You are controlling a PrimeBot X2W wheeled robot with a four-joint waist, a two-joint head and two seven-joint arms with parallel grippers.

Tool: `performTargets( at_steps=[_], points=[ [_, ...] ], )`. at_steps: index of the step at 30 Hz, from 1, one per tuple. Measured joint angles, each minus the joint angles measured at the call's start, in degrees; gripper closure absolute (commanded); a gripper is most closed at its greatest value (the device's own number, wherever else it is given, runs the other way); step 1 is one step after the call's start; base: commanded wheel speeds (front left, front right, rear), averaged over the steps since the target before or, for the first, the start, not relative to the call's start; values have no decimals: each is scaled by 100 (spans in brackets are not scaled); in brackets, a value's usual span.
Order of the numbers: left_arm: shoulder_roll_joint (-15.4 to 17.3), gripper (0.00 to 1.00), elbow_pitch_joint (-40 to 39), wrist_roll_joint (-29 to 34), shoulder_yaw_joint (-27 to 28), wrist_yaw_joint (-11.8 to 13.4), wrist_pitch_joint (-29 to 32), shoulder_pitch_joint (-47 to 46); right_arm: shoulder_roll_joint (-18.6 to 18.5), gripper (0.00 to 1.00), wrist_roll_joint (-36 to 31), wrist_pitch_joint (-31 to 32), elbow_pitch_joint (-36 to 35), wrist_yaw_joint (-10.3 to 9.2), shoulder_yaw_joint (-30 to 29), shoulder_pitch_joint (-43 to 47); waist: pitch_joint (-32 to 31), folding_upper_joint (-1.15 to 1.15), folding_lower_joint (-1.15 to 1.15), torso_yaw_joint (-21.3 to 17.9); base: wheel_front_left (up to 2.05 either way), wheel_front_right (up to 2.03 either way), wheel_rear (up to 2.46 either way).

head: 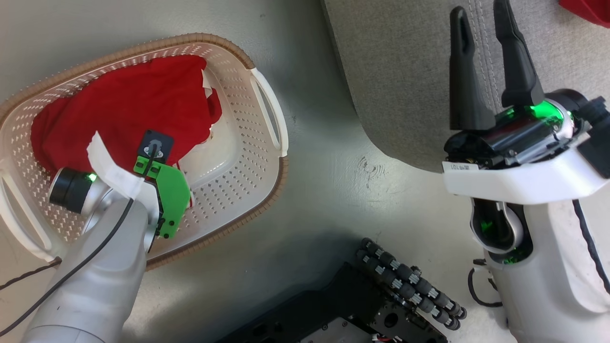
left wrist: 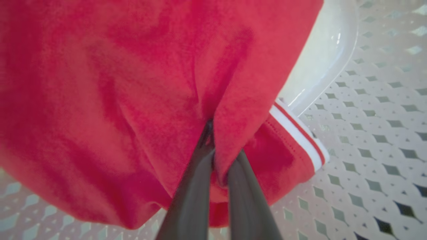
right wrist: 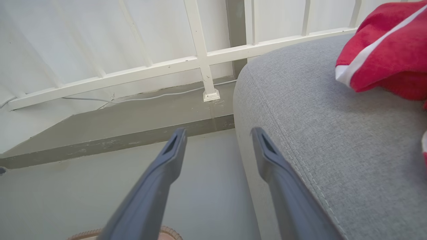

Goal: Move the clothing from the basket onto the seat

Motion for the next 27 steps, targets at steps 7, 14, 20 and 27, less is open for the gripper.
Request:
performTargets(
  at_steps=[7,14,20,27],
  points=[
    [-196,100,91,-138,136,20,-389,-70,14,0,-49,-27,178,74,38,-197,-116,0,0,0,0,0,0],
    [-444,100,77,-286,107,-89,-869,-172,-151,0,-337,-29,379,86,-42,-207,-330,0,0,202,0,0,0],
    [-494,100,40,-383,-36,-205,-1248,-175,-461,0,-575,-30,583,120,-159,-208,-593,0,0,463,0,0,0],
    [-499,100,8,-658,-36,-289,-1648,-168,-578,0,-610,-30,821,119,-219,-205,-922,0,0,770,0,0,0]
  ],
)
